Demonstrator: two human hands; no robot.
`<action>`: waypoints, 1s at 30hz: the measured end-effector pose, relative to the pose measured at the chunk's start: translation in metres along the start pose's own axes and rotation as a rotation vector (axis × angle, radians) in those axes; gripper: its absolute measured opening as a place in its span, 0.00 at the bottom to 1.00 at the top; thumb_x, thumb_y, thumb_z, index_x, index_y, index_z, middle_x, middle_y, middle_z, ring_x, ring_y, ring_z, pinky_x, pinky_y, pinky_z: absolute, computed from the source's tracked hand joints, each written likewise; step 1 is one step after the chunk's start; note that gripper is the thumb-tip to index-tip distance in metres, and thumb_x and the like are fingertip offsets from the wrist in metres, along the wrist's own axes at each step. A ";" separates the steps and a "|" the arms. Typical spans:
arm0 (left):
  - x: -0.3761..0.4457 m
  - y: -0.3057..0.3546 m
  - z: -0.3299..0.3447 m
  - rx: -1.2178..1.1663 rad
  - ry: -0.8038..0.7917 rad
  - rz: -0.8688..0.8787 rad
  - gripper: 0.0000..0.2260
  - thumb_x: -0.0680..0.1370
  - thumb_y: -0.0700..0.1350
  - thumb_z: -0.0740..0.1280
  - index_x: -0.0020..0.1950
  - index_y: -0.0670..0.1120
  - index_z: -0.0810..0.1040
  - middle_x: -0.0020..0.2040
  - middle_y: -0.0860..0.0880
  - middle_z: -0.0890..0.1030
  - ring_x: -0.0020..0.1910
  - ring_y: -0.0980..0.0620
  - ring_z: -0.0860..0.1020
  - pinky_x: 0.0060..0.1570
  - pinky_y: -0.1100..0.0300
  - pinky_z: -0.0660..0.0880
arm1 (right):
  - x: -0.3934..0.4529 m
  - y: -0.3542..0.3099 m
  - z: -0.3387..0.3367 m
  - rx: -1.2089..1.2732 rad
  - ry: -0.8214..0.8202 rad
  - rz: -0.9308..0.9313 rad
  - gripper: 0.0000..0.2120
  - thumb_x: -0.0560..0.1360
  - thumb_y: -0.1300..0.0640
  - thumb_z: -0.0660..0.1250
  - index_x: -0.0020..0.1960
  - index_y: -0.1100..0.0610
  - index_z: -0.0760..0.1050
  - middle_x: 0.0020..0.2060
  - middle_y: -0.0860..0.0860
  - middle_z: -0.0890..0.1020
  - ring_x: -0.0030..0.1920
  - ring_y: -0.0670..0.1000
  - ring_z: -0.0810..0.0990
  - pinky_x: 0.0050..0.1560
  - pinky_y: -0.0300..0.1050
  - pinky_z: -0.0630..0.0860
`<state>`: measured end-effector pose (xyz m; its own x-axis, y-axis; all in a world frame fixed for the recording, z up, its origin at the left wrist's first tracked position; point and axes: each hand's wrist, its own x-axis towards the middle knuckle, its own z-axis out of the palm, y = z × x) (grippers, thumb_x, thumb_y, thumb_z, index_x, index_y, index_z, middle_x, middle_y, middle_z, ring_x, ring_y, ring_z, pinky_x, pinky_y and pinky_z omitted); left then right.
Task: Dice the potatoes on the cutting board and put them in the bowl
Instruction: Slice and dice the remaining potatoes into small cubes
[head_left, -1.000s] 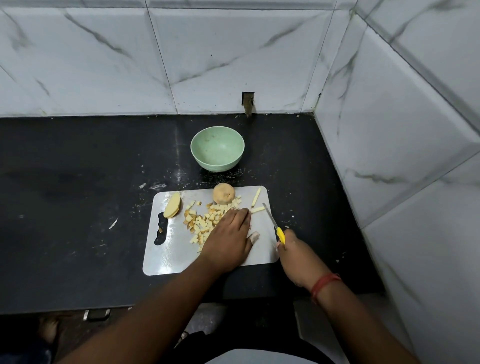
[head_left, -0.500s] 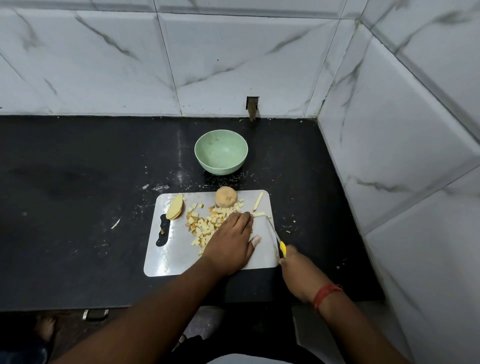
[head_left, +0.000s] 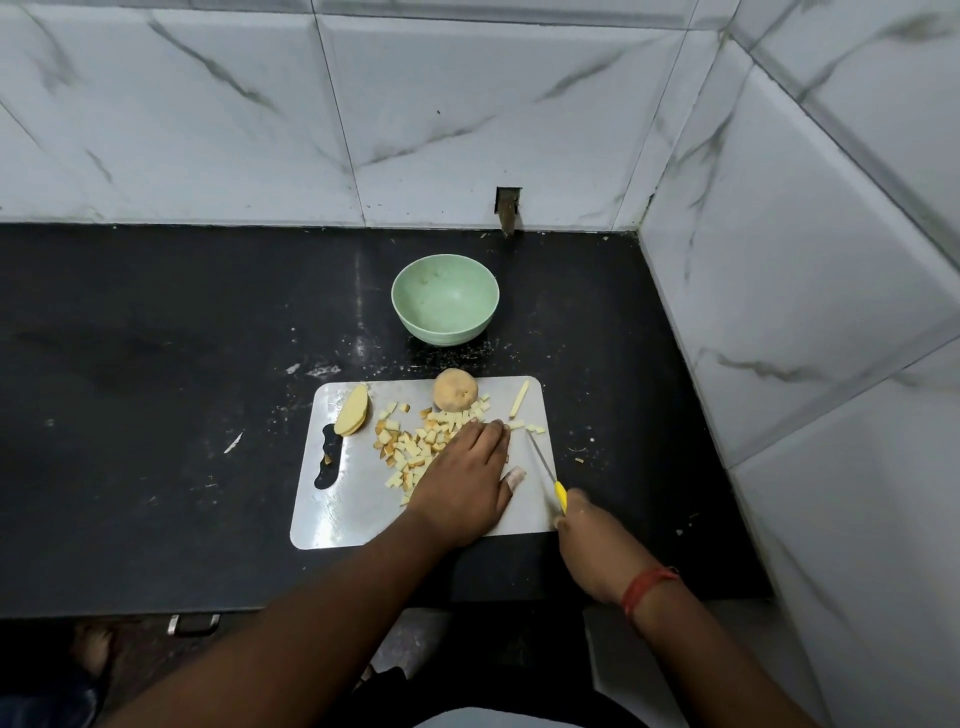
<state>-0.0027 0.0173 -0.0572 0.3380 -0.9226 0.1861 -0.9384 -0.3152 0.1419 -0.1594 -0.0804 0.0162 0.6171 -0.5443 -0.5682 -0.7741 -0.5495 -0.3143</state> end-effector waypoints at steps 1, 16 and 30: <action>0.000 0.000 0.000 -0.004 -0.007 -0.004 0.28 0.86 0.57 0.54 0.76 0.38 0.71 0.71 0.42 0.73 0.70 0.44 0.70 0.75 0.50 0.66 | -0.002 0.001 0.000 0.005 0.019 -0.003 0.06 0.81 0.62 0.54 0.58 0.59 0.64 0.50 0.60 0.79 0.44 0.57 0.78 0.41 0.43 0.67; -0.002 -0.001 0.000 -0.004 0.013 0.007 0.27 0.86 0.57 0.55 0.76 0.37 0.71 0.72 0.41 0.73 0.71 0.43 0.70 0.76 0.50 0.65 | 0.001 -0.002 0.006 0.018 0.011 0.006 0.12 0.81 0.62 0.55 0.64 0.61 0.64 0.45 0.56 0.76 0.38 0.50 0.74 0.35 0.43 0.67; -0.003 -0.002 -0.001 0.017 0.075 -0.021 0.25 0.84 0.56 0.58 0.71 0.38 0.76 0.67 0.42 0.77 0.68 0.43 0.71 0.75 0.47 0.65 | 0.011 -0.011 0.005 -0.007 0.005 -0.004 0.13 0.81 0.63 0.54 0.64 0.62 0.64 0.52 0.60 0.80 0.43 0.56 0.78 0.41 0.44 0.67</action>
<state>-0.0019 0.0211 -0.0566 0.3611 -0.8967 0.2558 -0.9320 -0.3384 0.1296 -0.1445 -0.0774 0.0098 0.6210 -0.5455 -0.5628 -0.7706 -0.5561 -0.3114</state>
